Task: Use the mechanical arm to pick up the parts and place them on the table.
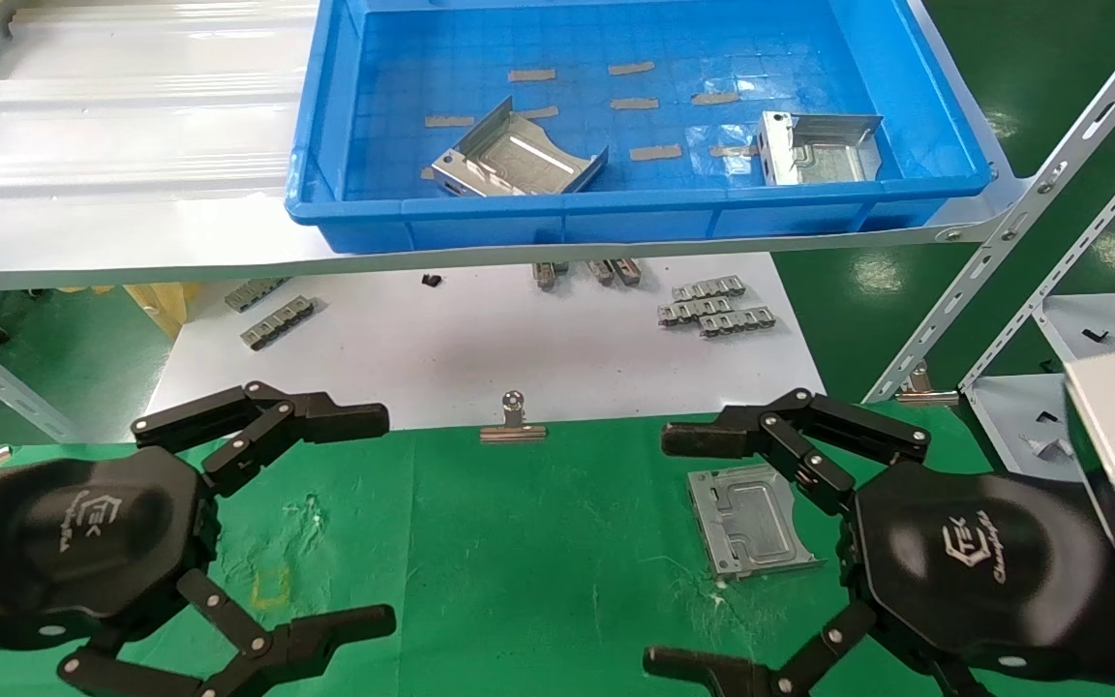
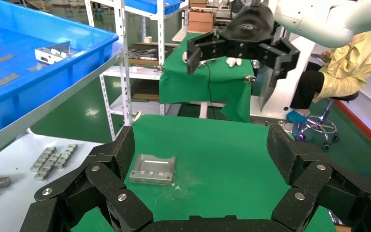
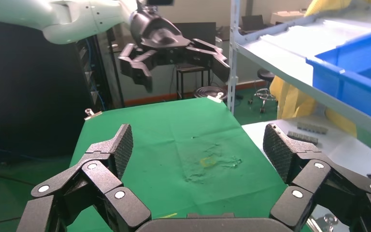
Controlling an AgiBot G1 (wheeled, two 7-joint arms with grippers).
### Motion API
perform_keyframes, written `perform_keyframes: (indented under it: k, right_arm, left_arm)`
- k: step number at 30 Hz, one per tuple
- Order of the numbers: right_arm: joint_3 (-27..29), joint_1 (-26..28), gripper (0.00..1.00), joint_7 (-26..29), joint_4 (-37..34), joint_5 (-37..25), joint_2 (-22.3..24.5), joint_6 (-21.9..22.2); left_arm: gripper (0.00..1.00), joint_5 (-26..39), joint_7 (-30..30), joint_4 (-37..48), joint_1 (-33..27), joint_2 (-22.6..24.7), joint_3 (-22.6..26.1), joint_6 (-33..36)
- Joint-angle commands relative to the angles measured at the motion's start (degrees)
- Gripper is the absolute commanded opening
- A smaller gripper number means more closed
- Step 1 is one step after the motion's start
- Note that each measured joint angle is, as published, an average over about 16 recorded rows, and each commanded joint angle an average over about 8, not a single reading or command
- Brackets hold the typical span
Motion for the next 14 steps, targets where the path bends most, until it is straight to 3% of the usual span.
perform_keyframes:
  k: [1, 14]
  right_arm:
    - [1.46, -1.03, 1.0, 1.07, 1.72, 0.1, 0.45, 0.11]
    - [1.07, -0.82, 1.0, 0.83, 1.23, 0.14, 0.37, 0.18]
  left_arm:
    - [1.0, 0.0, 0.0, 0.0, 0.0, 0.0, 0.0, 0.0]
    - [1.0, 0.0, 0.0, 0.01, 0.01, 0.0, 0.0, -0.01]
